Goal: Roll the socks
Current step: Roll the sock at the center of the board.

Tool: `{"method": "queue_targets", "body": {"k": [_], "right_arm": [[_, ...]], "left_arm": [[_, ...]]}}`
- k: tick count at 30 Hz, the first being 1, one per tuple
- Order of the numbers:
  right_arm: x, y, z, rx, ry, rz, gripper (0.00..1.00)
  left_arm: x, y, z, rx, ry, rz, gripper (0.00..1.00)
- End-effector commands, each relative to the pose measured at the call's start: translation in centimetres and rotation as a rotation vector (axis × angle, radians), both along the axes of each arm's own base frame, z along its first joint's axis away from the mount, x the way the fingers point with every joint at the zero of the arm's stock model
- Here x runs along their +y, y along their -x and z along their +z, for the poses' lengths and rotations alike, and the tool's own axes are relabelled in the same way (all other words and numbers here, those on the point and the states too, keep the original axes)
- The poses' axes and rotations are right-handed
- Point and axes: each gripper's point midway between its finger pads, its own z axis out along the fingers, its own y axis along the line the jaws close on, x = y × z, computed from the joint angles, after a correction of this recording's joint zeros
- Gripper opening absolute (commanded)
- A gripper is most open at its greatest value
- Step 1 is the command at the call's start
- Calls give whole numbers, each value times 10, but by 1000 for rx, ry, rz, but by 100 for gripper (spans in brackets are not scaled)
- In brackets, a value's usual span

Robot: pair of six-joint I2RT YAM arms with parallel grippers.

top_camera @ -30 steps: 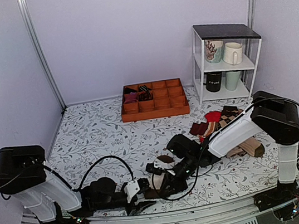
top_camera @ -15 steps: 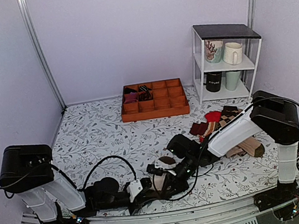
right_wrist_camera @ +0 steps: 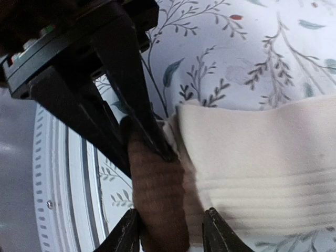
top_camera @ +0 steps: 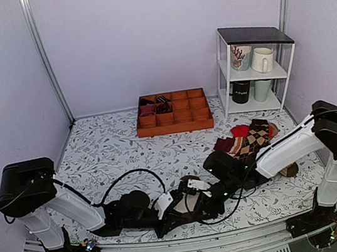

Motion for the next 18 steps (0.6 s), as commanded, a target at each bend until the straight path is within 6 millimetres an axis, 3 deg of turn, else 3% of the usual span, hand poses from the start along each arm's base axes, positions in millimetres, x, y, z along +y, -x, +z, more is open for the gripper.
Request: {"method": "queue_targets", "body": {"k": [1,7,18], "right_arm": [[-6,-34,40,-324,-137,-160,47],[-8,-1,62,-616,-341,-22,57],[2,13,30,-656,-259,114,61]], "left_arm": [[64,42,-77,368,-361,24,0],[72,52,-87,541,-406,34,0],[72,53,-93,586,-433,29,0]]}}
